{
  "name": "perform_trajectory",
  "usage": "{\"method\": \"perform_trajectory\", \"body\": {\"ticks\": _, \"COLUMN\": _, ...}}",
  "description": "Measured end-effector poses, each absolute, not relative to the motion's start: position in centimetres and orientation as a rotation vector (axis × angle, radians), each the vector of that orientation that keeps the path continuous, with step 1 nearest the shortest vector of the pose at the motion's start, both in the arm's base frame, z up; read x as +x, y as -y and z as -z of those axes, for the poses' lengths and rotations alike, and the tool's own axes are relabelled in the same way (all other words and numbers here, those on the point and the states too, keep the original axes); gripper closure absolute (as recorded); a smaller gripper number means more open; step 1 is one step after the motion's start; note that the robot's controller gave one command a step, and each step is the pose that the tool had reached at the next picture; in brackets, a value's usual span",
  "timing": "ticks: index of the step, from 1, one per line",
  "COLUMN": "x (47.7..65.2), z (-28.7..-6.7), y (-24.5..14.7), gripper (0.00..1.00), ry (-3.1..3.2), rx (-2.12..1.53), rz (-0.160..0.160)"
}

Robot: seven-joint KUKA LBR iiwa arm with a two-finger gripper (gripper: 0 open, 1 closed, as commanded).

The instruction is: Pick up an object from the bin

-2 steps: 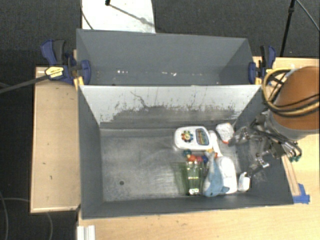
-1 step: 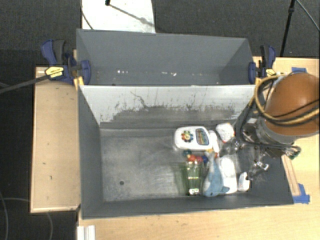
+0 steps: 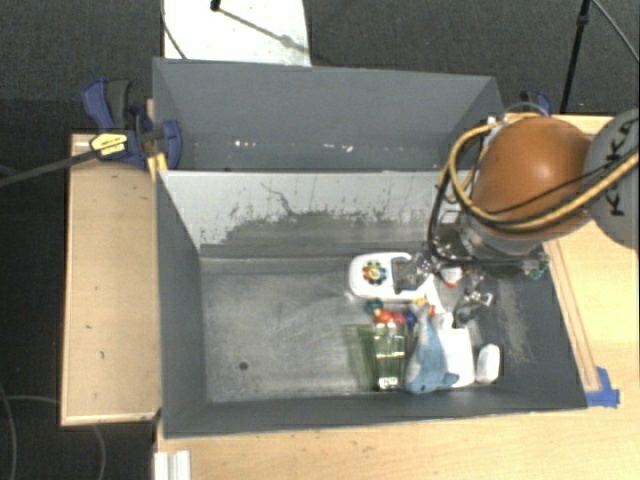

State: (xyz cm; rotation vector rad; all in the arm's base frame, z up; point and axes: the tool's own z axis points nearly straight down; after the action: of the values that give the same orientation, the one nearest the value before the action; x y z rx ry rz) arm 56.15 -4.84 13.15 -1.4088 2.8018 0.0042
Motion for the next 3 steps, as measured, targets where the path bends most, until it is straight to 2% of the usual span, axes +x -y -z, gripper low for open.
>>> {"method": "perform_trajectory", "body": {"ticks": 1, "x": 54.7, "z": -9.6, "y": 6.5, "gripper": 0.00, "ry": -2.513, "rx": -1.876, "rz": 0.003}}
{"method": "perform_trajectory", "body": {"ticks": 2, "x": 59.7, "z": -8.1, "y": 5.4, "gripper": 1.00, "ry": -2.731, "rx": -1.532, "rz": 0.017}}
{"method": "perform_trajectory", "body": {"ticks": 3, "x": 59.7, "z": -7.5, "y": 5.1, "gripper": 1.00, "ry": -2.731, "rx": -1.527, "rz": 0.011}}
